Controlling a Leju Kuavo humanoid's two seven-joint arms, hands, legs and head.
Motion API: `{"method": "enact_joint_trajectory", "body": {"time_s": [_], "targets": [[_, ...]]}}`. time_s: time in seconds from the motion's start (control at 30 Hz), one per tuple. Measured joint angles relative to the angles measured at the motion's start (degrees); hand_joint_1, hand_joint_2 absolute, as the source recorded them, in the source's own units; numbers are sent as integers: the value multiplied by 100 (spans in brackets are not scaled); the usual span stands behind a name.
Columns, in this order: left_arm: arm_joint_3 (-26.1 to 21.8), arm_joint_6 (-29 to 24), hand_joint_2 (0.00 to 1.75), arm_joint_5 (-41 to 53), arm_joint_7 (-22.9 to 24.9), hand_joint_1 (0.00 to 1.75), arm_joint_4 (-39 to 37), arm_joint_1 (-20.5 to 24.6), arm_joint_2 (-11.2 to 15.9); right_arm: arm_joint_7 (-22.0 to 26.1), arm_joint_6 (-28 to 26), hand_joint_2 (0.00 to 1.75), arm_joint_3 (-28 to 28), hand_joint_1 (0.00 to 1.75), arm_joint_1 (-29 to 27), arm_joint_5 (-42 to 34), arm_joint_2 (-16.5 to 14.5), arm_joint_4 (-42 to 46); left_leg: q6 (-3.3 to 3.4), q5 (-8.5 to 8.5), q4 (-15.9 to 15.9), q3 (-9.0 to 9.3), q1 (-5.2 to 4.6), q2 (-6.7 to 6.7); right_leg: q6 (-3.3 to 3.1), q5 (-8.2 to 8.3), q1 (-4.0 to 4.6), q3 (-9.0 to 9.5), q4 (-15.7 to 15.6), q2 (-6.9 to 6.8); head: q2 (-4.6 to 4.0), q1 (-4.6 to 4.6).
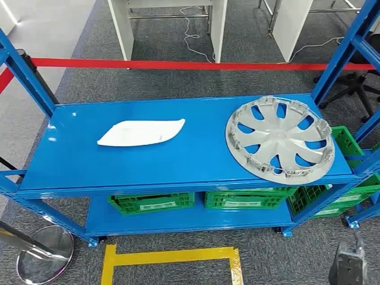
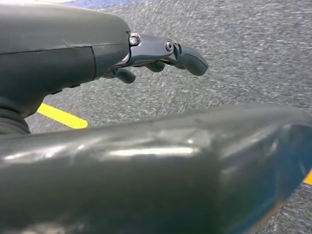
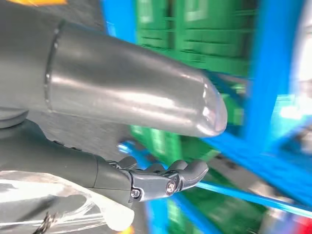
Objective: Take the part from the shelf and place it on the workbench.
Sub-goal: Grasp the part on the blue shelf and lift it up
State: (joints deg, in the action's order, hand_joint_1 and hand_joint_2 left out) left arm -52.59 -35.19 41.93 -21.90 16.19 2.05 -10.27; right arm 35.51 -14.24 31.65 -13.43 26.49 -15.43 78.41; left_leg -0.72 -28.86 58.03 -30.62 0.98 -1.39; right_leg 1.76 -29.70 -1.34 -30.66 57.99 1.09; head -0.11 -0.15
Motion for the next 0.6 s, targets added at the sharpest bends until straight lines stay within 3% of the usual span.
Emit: {"method": "enact_joint_trajectory", "body": {"time_s": [0.17,0.33,0.5,0.6], "targets": [[-55,-20,0,152,-74,0,-33,38,-1,-86,-331,0,-539,0,-150,262,219,790,1,1,1,-2,-7,0,2,2,-8,1,1,-1,0,-3],[-140,-54,0,595,-240,0,-87,113,-4,-688,-1603,0,-1759,0,-284,1324,949,2094,8,5,2,0,-12,8,4,4,-13,-3,2,4,0,-3],[-144,-44,0,724,-214,0,-135,142,-9,-1385,-1657,0,-2534,0,-224,1912,1584,2518,8,5,2,-2,-13,10,6,7,-14,-3,2,6,0,-6],[-144,-32,0,750,-202,0,-154,151,-10,-1570,-1574,0,-2820,0,-101,2056,1869,2583,8,5,3,-1,-13,9,7,7,-14,-2,2,4,0,-6]]}}
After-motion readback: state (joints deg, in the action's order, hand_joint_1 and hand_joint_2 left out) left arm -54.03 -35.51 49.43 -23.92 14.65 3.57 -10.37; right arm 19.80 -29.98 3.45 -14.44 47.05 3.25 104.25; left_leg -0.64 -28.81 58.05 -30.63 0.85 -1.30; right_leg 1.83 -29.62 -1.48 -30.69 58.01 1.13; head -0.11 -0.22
